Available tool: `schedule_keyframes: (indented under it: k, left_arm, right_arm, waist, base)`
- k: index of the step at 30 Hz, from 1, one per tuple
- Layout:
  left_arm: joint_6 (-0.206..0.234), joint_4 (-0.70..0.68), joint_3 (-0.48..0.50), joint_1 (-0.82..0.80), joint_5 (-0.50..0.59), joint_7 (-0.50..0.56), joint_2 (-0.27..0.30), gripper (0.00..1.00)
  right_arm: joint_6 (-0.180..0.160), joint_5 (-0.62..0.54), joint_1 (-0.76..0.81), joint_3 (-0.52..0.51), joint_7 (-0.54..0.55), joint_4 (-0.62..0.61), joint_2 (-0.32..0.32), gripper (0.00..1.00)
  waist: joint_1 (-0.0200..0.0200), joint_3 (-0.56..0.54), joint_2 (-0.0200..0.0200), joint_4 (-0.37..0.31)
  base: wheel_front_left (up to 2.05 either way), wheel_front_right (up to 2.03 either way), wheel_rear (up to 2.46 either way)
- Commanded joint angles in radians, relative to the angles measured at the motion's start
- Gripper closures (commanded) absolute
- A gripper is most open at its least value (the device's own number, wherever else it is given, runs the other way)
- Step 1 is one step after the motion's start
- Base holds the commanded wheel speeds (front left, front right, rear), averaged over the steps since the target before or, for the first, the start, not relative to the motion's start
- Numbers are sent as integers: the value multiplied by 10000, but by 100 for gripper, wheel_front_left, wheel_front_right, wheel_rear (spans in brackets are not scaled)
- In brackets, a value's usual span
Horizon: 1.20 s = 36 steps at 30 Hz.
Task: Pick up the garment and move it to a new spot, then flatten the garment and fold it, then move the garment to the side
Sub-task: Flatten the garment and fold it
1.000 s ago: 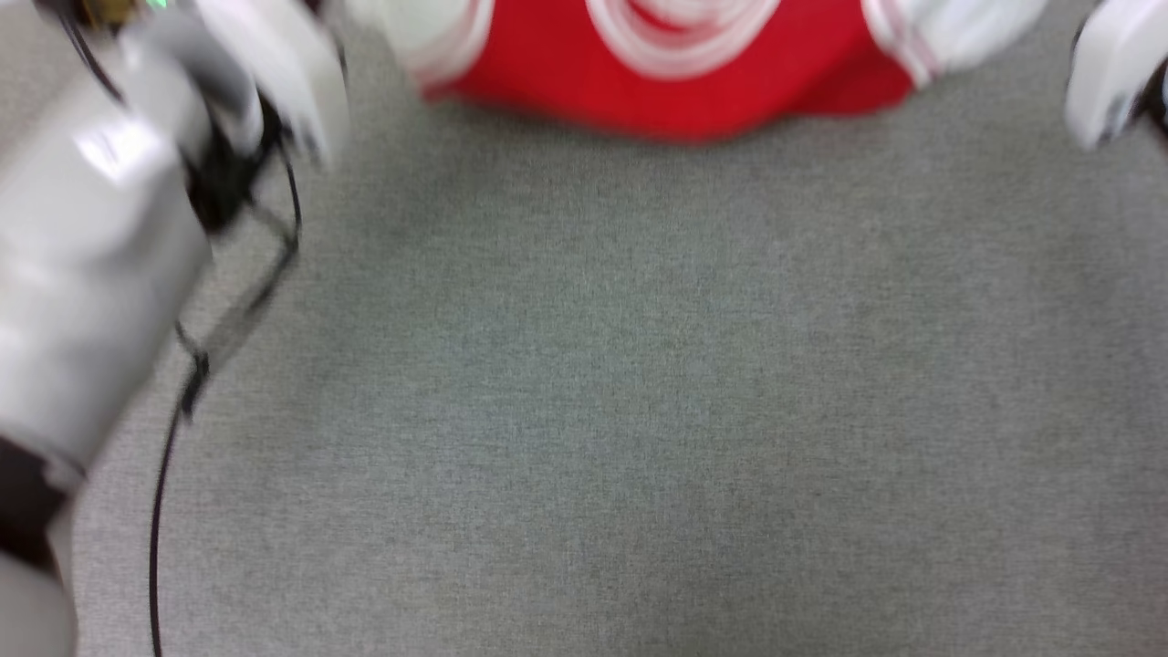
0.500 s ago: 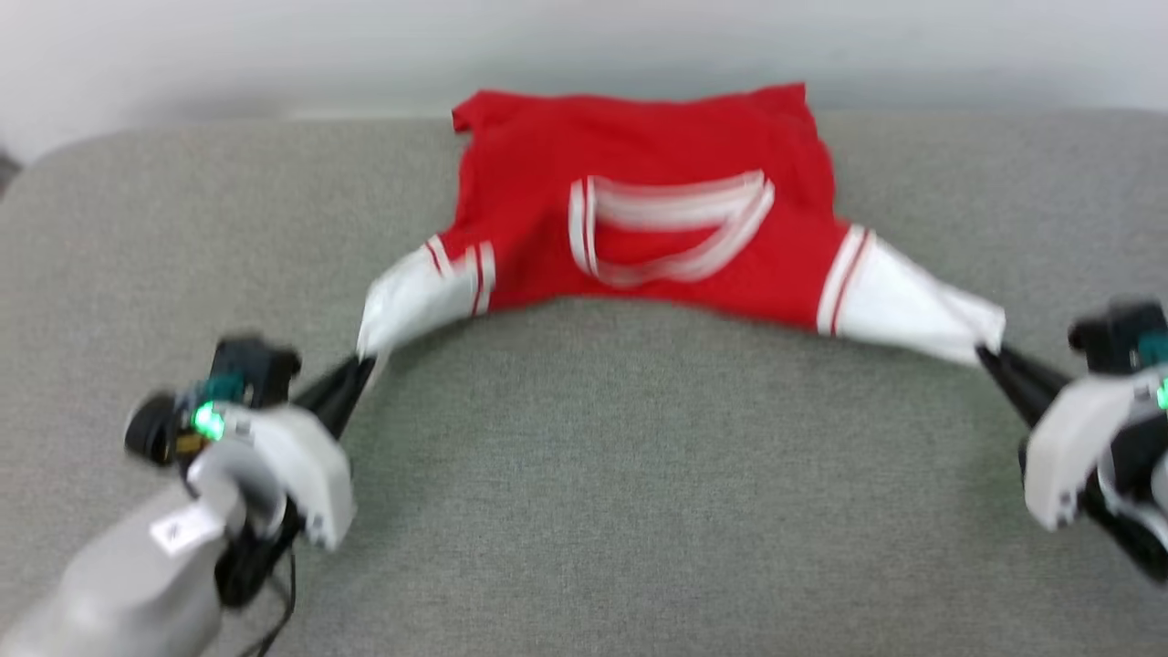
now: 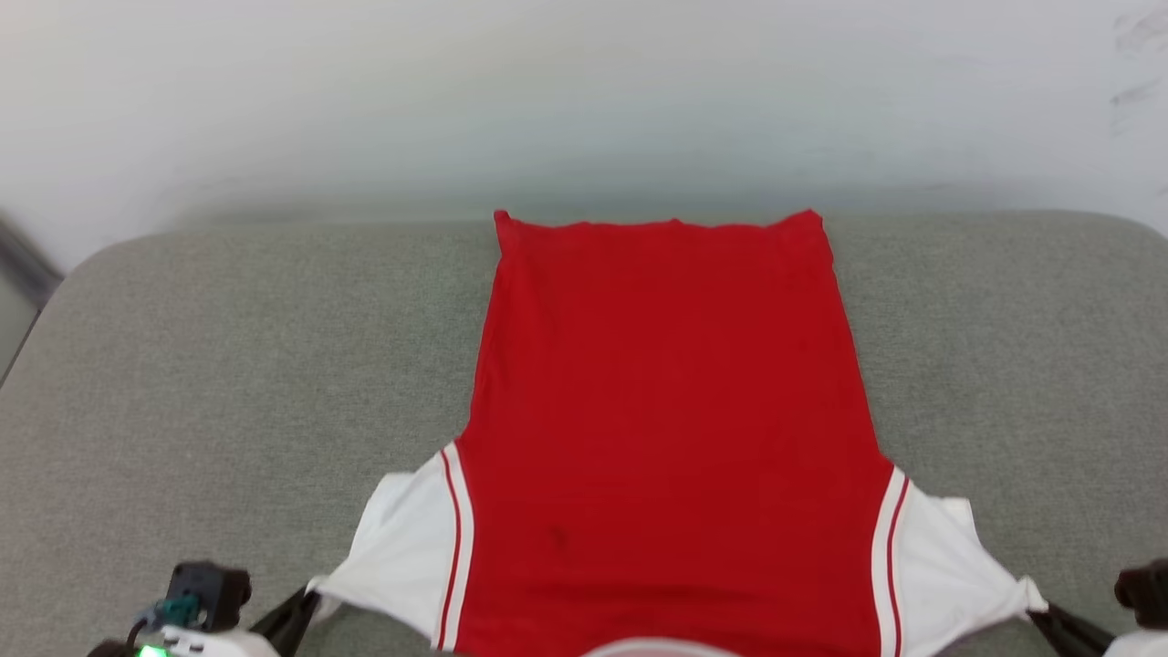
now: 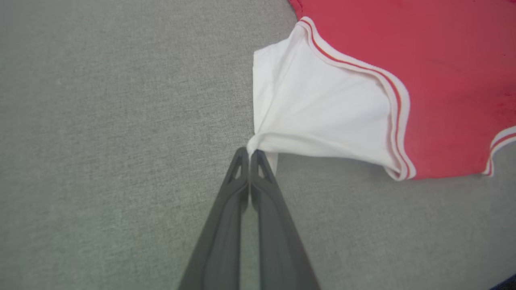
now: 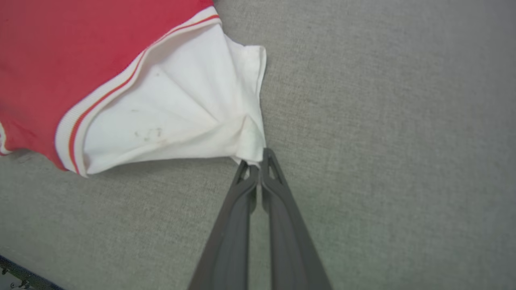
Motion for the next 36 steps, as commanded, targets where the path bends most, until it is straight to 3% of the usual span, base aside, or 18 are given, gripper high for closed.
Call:
schedule_keyframes:
  k: [1,6,11,12,14,20,25,30,36]
  left_arm:
    - [197,-194,64,396,-154,-23,208,100]
    - [776,-1141,163,1395,-507,-54,592,100]
    - [1101,-1755,272,1627,-343,-72,563,100]
    - [1155,-1848,301,1581,-269,-75,514,100]
    - [1237,-2023,410,1481,-171,-83,409,100]
    - [1487,-2546,631,1175,535,-87,273,100]
    - [1676,-3008,862,775,1182,-89,172,100]
    - [1749,-3469,1017,271,1740,-81,19,100]
    - [1875,-4020,1251,-170,2214,-82,-194,100]
  right_arm:
    - [-14,-67,456,-259,160,-204,-96,100]
    - [-15,-235,1850,-1123,1148,-1160,-161,100]
    - [-14,-580,2488,-2048,2040,-2113,-102,100]
    - [-14,-645,2512,-2267,2192,-2328,-44,89]
    - [-14,-785,2411,-2713,2549,-2722,-6,0]
    - [-11,-1163,1137,-4375,3046,-4249,-204,0]
    - [-11,-1383,-1383,-5114,3443,-4777,-267,0]
    - [-11,-1388,-4254,-4580,4798,-4186,-584,0]
    - [-12,-1135,-7182,-3168,7495,-2947,-948,0]
  waist:
    - [3,-131,0,-42]
    - [3,-141,0,-43]
    - [3,77,0,150]
    - [3,107,0,186]
    - [3,215,0,251]
    - [3,703,0,541]
    - [3,1474,0,915]
    - [3,2506,0,1436]
    - [3,3675,0,2095]
  base:
    - [0,0,0]
    - [0,0,0]
    - [0,0,0]
    - [0,0,0]
    - [0,0,0]
    - [0,0,0]
    - [0,0,0]
    - [0,0,0]
    - [0,0,0]
